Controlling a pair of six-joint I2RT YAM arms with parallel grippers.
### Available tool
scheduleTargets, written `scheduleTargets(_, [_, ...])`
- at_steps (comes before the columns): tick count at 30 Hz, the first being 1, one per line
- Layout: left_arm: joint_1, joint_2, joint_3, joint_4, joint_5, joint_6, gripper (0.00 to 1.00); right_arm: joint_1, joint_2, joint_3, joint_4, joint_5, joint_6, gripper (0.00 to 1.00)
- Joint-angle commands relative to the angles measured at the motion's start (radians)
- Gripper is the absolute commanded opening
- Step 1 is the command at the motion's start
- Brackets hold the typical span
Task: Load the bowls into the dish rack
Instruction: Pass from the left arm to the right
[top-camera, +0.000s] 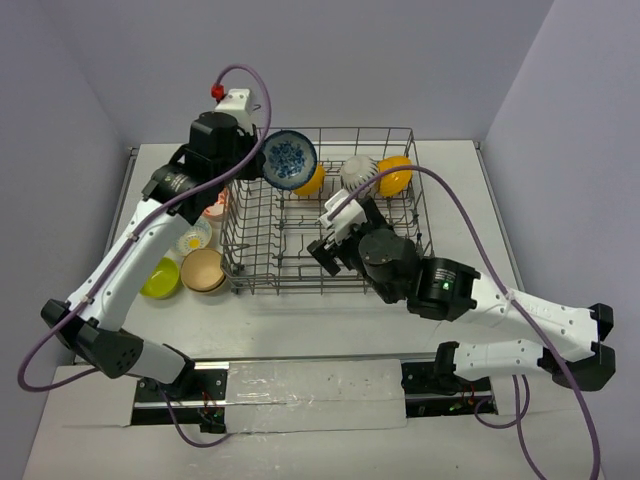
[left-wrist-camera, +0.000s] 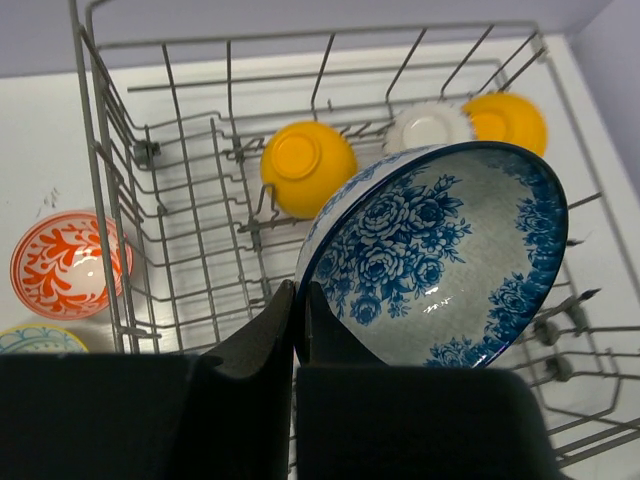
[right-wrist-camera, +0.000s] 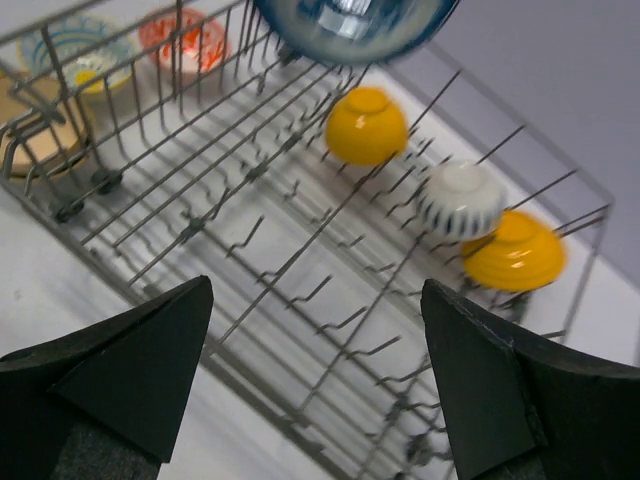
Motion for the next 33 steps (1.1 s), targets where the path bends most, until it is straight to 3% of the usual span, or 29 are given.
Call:
scheduleTargets(1, [-0.006,-0.005,-0.024,0.117,0.0,0.055,0.0,0.051,0.025,0.136,0.056,0.183,-0.197,0.93])
scheduleTargets(8, [-0.009,-0.011,-0.054,0.134,0.021,0.064,0.0,0.074,0.192,0.249,0.179,0.237,-0.422,1.0])
scheduleTargets(16, [-0.017,-0.034,-0.048,0.105,0.104,0.066,0.0,0.048,0.292,0.318,0.179,0.099,-0.398,1.0])
scheduleTargets(33, [-0.071,-0.068,-0.061,0.065,0.135,0.092,0.0,-0.104,0.435,0.413,0.078,-0.128,-0.297,0.98])
